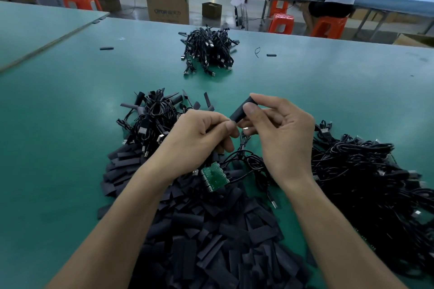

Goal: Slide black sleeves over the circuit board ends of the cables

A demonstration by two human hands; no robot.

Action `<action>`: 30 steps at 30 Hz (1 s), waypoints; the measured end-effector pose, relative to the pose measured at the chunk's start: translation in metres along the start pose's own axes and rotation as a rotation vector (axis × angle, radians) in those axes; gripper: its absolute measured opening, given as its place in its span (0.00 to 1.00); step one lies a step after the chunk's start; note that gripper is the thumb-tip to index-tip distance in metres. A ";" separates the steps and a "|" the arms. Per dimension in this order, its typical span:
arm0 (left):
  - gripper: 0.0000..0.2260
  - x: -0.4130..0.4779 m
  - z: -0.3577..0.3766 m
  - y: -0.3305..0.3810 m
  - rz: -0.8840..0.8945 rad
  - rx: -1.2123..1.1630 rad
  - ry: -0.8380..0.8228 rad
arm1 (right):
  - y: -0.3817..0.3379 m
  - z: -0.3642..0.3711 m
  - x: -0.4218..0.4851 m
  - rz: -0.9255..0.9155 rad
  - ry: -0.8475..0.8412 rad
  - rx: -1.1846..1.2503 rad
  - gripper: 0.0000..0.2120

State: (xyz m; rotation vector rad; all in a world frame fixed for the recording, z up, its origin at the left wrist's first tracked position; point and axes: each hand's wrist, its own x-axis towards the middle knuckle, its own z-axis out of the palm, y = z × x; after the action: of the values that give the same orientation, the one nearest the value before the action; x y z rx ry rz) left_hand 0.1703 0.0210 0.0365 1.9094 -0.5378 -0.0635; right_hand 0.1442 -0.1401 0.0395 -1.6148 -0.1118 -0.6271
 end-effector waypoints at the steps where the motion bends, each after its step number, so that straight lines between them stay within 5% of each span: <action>1: 0.11 0.000 -0.001 0.001 -0.005 -0.003 -0.004 | 0.000 0.001 -0.001 0.008 0.003 0.014 0.09; 20: 0.05 -0.001 -0.008 0.003 -0.016 -0.082 -0.029 | 0.003 0.011 -0.005 0.091 0.043 0.155 0.13; 23: 0.14 -0.002 -0.018 -0.004 -0.080 -0.012 -0.124 | 0.002 0.008 -0.003 0.132 0.120 0.215 0.13; 27: 0.18 0.001 -0.026 -0.006 -0.028 0.009 0.100 | 0.002 0.002 -0.003 0.115 0.023 0.039 0.20; 30: 0.20 0.006 -0.026 -0.013 -0.018 0.055 0.422 | 0.000 -0.005 -0.007 0.079 -0.313 -0.268 0.20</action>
State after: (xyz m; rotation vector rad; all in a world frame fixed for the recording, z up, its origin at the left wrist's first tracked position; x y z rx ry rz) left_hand 0.1872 0.0454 0.0370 1.9092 -0.2380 0.3394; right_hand 0.1366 -0.1430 0.0364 -1.9606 -0.1997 -0.3336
